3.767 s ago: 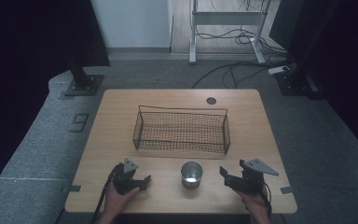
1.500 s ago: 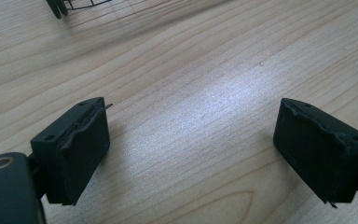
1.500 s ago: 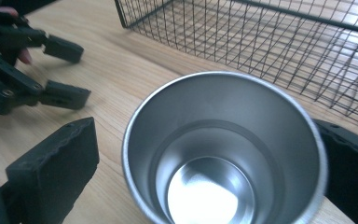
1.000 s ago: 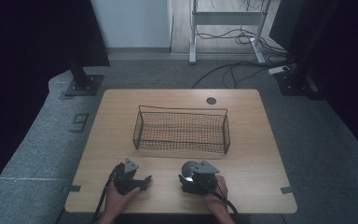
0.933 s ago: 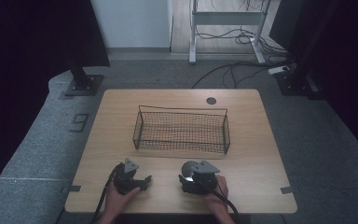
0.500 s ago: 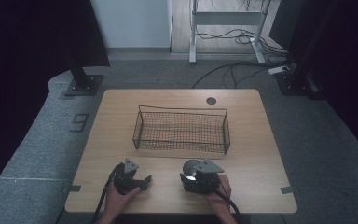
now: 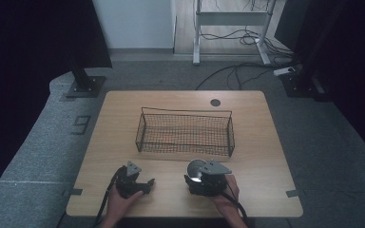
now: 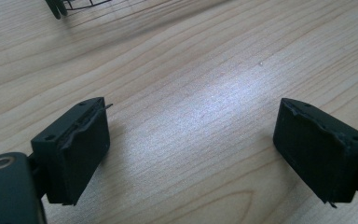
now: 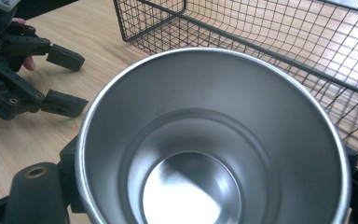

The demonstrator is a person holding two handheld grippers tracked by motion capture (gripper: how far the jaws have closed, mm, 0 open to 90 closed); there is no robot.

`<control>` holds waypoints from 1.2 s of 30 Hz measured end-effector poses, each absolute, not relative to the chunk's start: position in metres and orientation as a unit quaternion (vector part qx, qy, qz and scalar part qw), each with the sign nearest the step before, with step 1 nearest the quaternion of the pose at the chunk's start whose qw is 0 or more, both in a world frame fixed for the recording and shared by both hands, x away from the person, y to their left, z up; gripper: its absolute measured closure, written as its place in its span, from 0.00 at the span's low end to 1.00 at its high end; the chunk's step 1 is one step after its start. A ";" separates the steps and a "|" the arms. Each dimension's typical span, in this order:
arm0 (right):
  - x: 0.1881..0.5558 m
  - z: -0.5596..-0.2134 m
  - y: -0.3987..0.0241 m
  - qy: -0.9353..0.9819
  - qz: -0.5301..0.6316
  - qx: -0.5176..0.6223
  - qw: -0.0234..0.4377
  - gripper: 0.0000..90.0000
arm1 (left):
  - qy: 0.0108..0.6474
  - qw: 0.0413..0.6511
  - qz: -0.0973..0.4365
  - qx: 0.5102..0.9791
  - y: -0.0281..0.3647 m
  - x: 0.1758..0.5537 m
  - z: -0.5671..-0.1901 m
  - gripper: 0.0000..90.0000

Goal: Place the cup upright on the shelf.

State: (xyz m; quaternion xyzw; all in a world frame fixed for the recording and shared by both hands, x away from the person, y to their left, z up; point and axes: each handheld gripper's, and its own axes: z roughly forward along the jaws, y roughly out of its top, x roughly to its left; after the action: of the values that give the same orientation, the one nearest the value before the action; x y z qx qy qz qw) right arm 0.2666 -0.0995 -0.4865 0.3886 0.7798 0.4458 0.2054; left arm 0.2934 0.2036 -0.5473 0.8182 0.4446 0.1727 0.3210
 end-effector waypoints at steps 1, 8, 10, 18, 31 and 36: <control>0.267 -0.484 -0.101 0.781 0.444 0.387 0.207 0.20 | 0.445 0.321 0.173 0.818 0.204 0.293 -0.547 0.12; 0.271 -0.464 -0.110 0.770 0.458 0.390 0.214 0.20 | 0.445 0.321 0.173 0.818 0.204 0.293 -0.547 0.12; 0.272 -0.457 -0.113 0.765 0.465 0.389 0.217 0.20 | 0.445 0.321 0.173 0.818 0.204 0.293 -0.547 0.12; 0.280 -0.437 -0.120 0.757 0.482 0.383 0.219 0.20 | 0.444 0.321 0.173 0.818 0.204 0.293 -0.547 0.12; 0.294 -0.422 -0.123 0.747 0.494 0.386 0.220 0.20 | 0.445 0.321 0.173 0.818 0.204 0.293 -0.547 0.12; 0.300 -0.417 -0.123 0.747 0.495 0.385 0.222 0.20 | 0.445 0.321 0.172 0.818 0.204 0.293 -0.547 0.12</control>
State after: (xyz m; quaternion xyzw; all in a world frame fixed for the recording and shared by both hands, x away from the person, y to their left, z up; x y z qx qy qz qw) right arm 0.2998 -0.1226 -0.4165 0.3852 0.7467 0.4948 0.2221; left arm 0.2934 0.2037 -0.5472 0.8181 0.4446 0.1724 0.3213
